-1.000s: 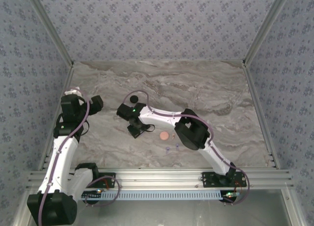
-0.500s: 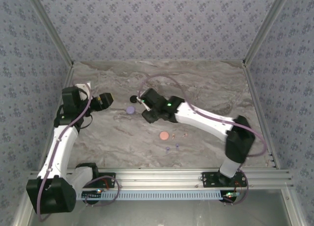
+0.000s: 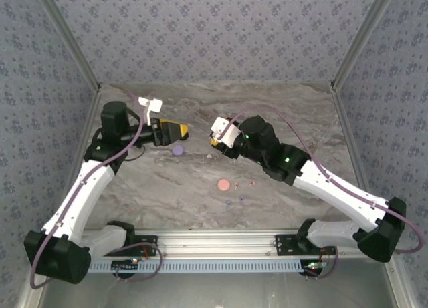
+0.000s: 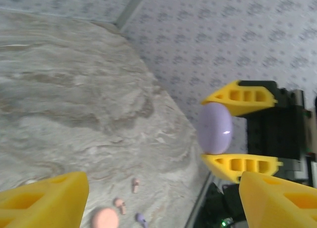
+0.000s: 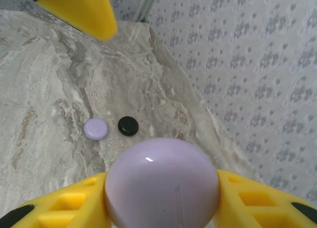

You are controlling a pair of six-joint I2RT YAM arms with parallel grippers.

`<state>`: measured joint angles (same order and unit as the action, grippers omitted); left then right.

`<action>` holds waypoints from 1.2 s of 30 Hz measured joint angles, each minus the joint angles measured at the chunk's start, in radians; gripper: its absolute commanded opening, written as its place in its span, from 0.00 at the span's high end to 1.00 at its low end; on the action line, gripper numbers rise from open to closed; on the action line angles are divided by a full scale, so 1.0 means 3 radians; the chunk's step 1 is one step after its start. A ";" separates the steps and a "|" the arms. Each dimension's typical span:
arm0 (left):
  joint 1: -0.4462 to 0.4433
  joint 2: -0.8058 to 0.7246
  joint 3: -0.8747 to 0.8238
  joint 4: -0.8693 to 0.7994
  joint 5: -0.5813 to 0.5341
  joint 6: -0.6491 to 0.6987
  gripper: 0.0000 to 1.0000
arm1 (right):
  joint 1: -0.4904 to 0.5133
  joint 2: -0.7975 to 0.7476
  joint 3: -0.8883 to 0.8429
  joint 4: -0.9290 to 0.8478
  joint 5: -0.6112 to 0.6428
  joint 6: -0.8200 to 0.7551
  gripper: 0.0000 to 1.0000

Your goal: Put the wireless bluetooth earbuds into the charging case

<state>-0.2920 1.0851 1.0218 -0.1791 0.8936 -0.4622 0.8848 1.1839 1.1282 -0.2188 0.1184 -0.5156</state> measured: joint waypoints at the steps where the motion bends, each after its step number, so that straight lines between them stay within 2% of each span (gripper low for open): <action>1: -0.0080 0.0019 0.0028 0.0032 0.0003 -0.0014 0.23 | 0.0000 -0.0023 -0.0039 0.0031 -0.0013 -0.0076 0.51; 6: -0.0425 0.0158 0.0083 0.0267 0.0003 -0.0108 0.29 | 0.0000 -0.0041 -0.0122 0.0120 -0.0047 -0.0337 0.51; 14: -0.0738 0.0389 0.0113 0.0407 -0.0041 -0.0167 0.37 | 0.0000 -0.0041 -0.0125 0.0191 -0.0048 -0.0407 0.51; 22: -0.0813 0.0521 0.0131 0.0469 -0.0103 -0.0216 0.54 | 0.0000 -0.0041 -0.0125 0.0198 -0.0074 -0.0407 0.50; 36: -0.0889 0.0642 0.0164 0.0518 -0.0148 -0.0184 0.77 | -0.0013 -0.0025 -0.0125 0.0191 -0.0061 -0.0403 0.48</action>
<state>-0.5587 1.2778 1.0710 -0.0238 0.8494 -0.5175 0.8810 1.1763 1.0908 -0.1616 0.1001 -0.6365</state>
